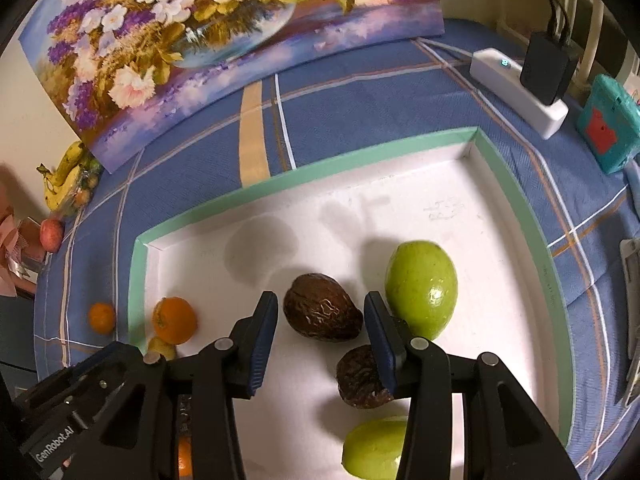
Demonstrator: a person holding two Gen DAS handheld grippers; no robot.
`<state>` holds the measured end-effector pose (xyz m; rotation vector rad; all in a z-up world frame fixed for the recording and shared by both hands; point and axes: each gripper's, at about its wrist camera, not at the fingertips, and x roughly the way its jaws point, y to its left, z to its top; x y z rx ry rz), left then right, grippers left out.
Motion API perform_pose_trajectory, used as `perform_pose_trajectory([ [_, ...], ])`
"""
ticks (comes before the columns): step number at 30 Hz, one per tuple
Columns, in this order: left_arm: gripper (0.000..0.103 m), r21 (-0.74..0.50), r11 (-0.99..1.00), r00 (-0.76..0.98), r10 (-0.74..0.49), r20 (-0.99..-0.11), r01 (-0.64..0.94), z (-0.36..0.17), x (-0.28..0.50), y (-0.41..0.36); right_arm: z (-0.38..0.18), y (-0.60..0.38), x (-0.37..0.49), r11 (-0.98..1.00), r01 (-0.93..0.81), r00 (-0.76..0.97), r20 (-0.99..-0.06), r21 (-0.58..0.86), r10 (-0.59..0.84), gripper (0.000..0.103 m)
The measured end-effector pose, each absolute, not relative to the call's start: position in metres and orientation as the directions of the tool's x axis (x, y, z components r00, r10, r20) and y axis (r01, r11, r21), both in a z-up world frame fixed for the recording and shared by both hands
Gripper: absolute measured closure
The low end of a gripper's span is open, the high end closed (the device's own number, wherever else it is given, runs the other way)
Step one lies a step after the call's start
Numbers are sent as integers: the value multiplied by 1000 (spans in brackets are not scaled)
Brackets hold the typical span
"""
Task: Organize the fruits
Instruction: 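Carry the date with the right tool while the left tool carries the small fruit over the tray, then open the right tool to drop the date while the left tool releases the small fruit into the tray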
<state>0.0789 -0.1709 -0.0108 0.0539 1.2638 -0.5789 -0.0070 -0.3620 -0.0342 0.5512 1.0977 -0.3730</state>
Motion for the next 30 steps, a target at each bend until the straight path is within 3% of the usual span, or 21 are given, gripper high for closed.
perform_pose_trajectory([
  [11,74,-268,867,253,-396,-883,421,17,81,-155,11,-358,-15,822,522,491,-868,229,-70,57],
  [20,72,-244,902,250,-343,-905,356,4,89,-144,5,-359,-17,816,531,479,-875,229,-66,57],
  [21,65,-237,907,251,-333,-909,347,2,90,-143,4,-360,-17,816,532,477,-877,228,-66,57],
  [22,46,-226,915,256,-319,-912,333,0,92,-141,3,-360,-17,816,532,473,-879,226,-65,57],
  [23,36,-221,920,261,-311,-914,325,-1,92,-139,1,-360,-17,816,533,469,-881,223,-65,51],
  [24,28,-214,926,267,-302,-915,311,-3,93,-137,0,-360,-17,816,534,466,-883,220,-67,39],
  [26,28,-213,934,265,-291,-919,287,-7,97,-133,-2,-359,-16,818,535,458,-886,211,-72,35],
  [29,20,-210,947,259,-272,-927,242,-16,101,-125,-7,-358,-15,825,530,441,-895,195,-72,33],
  [30,17,-208,950,258,-266,-929,234,-18,101,-123,-8,-358,-14,828,529,435,-897,187,-75,27],
])
